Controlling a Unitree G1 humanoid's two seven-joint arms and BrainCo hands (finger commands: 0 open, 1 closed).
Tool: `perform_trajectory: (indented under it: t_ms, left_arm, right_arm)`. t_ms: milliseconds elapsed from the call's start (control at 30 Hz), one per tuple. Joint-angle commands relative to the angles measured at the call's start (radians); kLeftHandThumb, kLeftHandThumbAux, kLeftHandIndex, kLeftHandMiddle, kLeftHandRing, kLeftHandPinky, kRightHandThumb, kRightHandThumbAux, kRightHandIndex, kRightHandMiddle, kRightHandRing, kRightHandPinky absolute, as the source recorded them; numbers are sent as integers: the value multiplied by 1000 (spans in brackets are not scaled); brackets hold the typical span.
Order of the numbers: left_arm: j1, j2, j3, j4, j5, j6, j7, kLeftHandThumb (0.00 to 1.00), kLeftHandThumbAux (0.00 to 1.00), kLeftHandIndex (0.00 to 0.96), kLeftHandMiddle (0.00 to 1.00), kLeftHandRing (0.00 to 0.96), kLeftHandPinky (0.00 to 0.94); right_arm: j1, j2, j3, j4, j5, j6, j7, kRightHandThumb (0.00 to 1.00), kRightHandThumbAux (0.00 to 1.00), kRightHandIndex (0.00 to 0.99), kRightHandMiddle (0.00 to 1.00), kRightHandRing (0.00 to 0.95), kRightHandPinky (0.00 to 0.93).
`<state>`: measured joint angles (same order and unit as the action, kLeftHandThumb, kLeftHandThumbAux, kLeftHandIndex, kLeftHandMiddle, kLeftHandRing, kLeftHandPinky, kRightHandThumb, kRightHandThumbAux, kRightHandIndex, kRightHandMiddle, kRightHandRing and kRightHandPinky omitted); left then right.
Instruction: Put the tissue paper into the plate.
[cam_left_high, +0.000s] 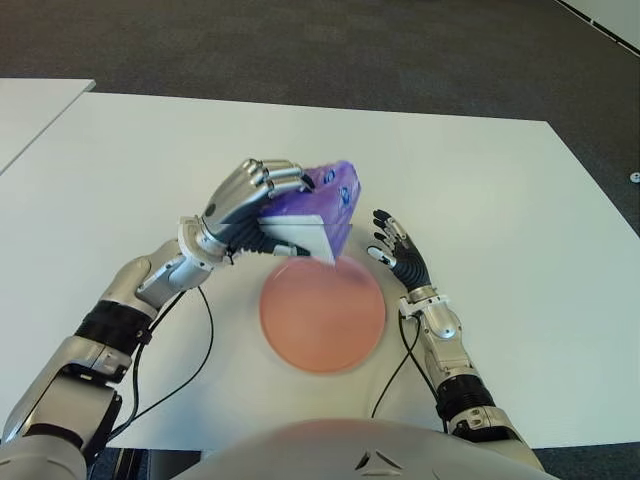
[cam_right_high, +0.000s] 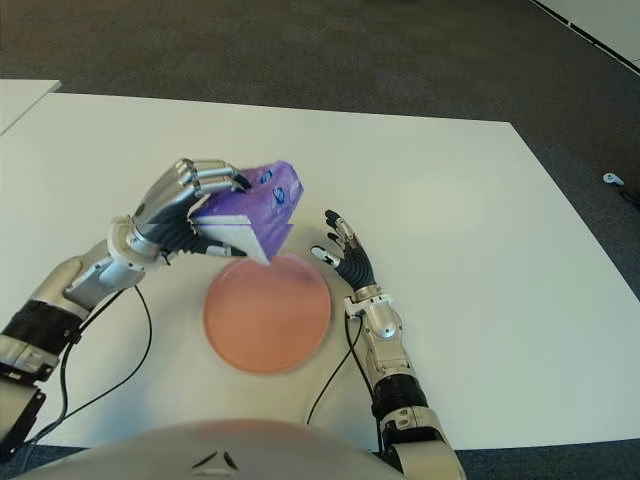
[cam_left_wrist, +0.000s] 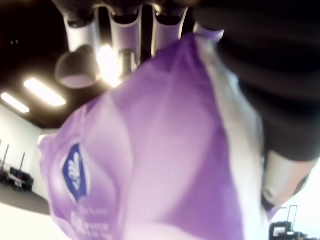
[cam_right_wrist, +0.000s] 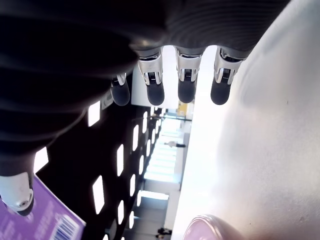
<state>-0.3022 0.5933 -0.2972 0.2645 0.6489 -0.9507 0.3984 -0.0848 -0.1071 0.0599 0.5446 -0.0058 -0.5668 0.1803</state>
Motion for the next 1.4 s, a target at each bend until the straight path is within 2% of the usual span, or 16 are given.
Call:
perform_trajectory:
  t_ms: [33, 333, 600, 667, 733, 967, 1100, 1200, 1400]
  left_arm:
    - [64, 10, -13, -41, 27, -6, -80, 731, 697, 444, 876, 864, 868]
    - [121, 12, -24, -128, 43, 62, -250, 728, 699, 443, 857, 850, 843]
    - [134, -14, -60, -142, 131, 92, -284, 728, 698, 443, 842, 836, 834]
    - [140, -10, -68, -146, 126, 94, -307, 730, 698, 443, 843, 837, 840]
    - [144, -7, -75, -151, 120, 99, -328, 732, 698, 443, 844, 839, 846]
    - [189, 16, -72, -243, 45, 169, -467, 741, 697, 443, 848, 849, 857]
    - [206, 18, -65, -284, 26, 226, -528, 744, 697, 443, 847, 851, 858]
    - [214, 19, -58, -307, 15, 255, -555, 745, 696, 443, 847, 852, 860]
    - [222, 14, -46, -327, 8, 283, -570, 746, 696, 442, 847, 853, 860]
  right_arm:
    - [92, 11, 3, 123, -15, 24, -7, 0, 503, 0, 0, 0, 0]
    - [74, 21, -13, 169, -7, -2, -23, 0, 488, 0, 0, 0, 0]
    - [84, 40, -25, 148, -11, 21, -68, 0, 482, 0, 0, 0, 0]
    - [122, 63, -17, 36, -16, 106, -106, 2, 491, 0, 0, 0, 0]
    - [138, 72, -16, -7, -17, 149, -126, 5, 499, 0, 0, 0, 0]
    - [148, 77, -20, -30, -25, 187, -152, 16, 532, 0, 0, 0, 0]
    - [153, 73, -18, -20, -32, 162, -153, 9, 533, 0, 0, 0, 0]
    - [143, 67, -20, 11, -37, 116, -150, 4, 526, 0, 0, 0, 0]
    - [133, 65, -21, 34, -45, 89, -152, 0, 515, 0, 0, 0, 0]
